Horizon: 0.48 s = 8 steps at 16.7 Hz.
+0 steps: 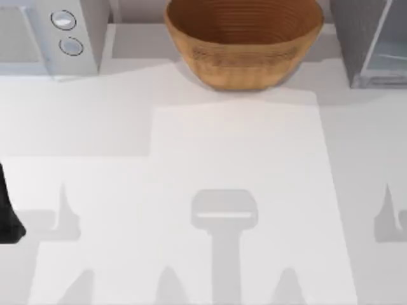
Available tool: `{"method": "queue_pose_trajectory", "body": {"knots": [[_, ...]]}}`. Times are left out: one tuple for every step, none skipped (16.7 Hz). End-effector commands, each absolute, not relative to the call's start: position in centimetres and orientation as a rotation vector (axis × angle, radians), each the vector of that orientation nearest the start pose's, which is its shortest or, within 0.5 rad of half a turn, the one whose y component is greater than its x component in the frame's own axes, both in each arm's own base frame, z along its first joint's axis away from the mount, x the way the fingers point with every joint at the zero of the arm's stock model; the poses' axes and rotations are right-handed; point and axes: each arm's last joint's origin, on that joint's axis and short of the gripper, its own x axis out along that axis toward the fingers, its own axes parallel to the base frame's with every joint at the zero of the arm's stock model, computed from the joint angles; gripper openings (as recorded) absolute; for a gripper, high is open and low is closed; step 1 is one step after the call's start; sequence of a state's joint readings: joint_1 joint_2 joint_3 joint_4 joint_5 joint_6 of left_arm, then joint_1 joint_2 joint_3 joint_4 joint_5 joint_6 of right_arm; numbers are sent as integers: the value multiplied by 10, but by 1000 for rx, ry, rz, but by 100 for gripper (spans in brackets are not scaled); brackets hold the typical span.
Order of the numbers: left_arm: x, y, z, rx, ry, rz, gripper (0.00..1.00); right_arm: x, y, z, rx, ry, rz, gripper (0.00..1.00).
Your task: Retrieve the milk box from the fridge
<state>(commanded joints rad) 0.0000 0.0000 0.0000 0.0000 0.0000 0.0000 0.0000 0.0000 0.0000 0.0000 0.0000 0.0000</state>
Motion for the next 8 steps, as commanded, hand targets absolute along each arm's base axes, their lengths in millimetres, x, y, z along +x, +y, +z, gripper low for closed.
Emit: {"method": "queue_pose_trajectory", "body": {"knots": [[106,-1,160,0,0,0,100,106,-1,160,0,0,0,100],[106,-1,160,0,0,0,100,106,-1,160,0,0,0,100],[106,-1,160,0,0,0,100,106,-1,161,0,-2,0,100],[106,-1,160,0,0,0,100,107,-2,163,-1,-7,0,100],[106,-1,160,0,0,0,100,109,-3,165,-2,-14,0,100],[106,-1,160,0,0,0,100,111,-4,168,-3,-22,0,100],[106,-1,160,0,0,0,100,114,-6,172,-5,-31,-1,100],[106,-1,160,0,0,0,100,118,-8,175,-7,-40,-2,100]]}}
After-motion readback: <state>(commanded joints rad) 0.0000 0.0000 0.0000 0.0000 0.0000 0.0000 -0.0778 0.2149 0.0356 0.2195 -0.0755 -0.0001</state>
